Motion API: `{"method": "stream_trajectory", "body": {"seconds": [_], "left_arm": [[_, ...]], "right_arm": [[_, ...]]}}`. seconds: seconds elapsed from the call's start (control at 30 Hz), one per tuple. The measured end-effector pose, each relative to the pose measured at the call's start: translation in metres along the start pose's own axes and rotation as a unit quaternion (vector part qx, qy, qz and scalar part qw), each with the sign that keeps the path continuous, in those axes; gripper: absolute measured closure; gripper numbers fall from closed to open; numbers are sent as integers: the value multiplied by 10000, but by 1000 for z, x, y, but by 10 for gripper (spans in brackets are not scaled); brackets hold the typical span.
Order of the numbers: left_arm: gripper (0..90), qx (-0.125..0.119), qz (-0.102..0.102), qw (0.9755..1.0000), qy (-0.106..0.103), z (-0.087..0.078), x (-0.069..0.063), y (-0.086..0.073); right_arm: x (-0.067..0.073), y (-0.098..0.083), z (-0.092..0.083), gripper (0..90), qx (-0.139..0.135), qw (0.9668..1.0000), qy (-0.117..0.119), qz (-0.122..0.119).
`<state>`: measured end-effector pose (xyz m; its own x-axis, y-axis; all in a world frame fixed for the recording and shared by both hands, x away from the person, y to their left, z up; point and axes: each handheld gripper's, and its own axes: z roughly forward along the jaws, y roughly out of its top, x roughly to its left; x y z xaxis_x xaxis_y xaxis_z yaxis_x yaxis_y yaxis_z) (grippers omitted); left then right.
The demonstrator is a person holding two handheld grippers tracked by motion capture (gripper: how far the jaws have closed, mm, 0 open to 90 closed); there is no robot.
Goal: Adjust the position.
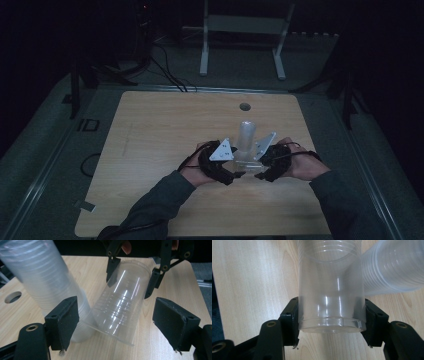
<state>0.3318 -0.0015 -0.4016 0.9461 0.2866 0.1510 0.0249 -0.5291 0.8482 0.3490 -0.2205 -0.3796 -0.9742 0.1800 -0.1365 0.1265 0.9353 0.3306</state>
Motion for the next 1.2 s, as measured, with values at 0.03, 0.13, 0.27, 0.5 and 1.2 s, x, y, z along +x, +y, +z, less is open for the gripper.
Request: {"method": "stream_trajectory", "body": {"seconds": [0.03, 0.13, 0.27, 0.5, 1.2], "left_arm": [[216, -13, -5, 10000, 4, -1, 0, 0], [215, -58, -56, 9999, 79, -7, 3, -2], [208, -81, -137, 9998, 134, -11, 6, -5], [189, -255, -385, 9988, 173, -22, 14, -12], [195, -282, -673, 9971, 213, -26, 20, -18]], "right_arm": [[0, -1, 0, 413, -10, 10000, -20, 31], [0, -3, 0, 414, -126, 9999, -89, 58], [1, -5, -2, 414, -219, 9996, -133, 94], [2, -12, -10, 414, -635, 9971, -344, 222], [8, -29, -18, 415, -1600, 9824, -700, 663]]}}
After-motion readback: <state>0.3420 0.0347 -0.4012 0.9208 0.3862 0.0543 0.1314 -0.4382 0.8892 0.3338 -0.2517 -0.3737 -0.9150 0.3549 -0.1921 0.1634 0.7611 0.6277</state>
